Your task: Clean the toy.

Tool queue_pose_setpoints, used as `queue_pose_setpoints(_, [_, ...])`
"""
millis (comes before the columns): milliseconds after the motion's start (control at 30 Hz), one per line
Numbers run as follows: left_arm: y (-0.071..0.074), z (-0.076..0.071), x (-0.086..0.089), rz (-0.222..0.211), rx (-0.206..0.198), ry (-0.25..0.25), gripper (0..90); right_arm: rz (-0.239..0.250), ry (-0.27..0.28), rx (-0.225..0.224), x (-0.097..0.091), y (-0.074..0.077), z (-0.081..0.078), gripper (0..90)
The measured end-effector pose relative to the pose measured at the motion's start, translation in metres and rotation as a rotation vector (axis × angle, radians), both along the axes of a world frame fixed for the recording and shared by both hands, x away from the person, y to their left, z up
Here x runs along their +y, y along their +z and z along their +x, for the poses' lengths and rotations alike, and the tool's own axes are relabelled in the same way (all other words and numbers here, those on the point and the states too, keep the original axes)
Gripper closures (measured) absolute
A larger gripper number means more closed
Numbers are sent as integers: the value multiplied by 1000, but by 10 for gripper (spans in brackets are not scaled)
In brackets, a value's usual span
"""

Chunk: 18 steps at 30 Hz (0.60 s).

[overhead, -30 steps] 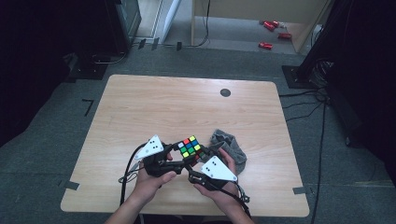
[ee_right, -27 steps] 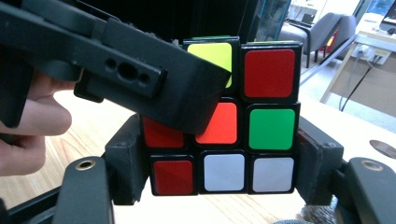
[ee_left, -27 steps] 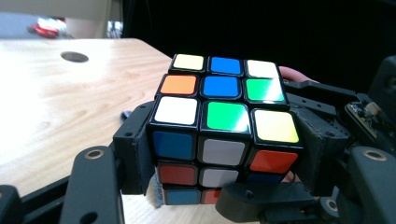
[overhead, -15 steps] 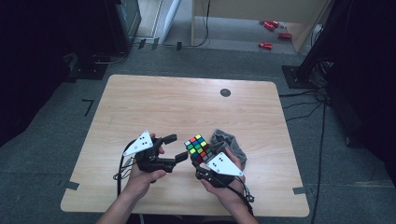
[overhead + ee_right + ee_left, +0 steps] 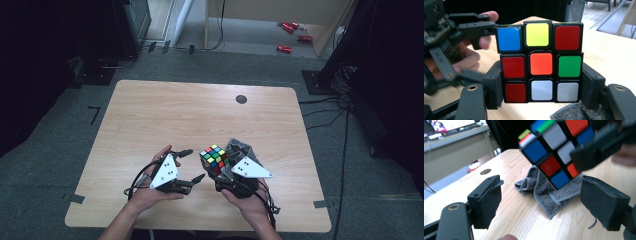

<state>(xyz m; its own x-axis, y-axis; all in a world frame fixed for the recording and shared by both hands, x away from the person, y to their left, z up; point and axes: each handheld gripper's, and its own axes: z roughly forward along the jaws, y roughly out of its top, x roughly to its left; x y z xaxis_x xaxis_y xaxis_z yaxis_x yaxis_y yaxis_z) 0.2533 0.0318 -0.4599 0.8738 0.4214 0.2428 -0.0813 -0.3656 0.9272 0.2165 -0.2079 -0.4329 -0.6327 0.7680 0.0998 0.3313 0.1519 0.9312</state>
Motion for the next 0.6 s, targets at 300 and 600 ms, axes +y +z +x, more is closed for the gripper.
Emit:
queue_pose_setpoints(300, [-4,-6,-6,38,-127,12,180,-8,22,53,12,2,-3,343])
queue_pose_setpoints(600, [-8,-12,-10,61,-209,-41,181,-12,57,113,20,0,-5,343])
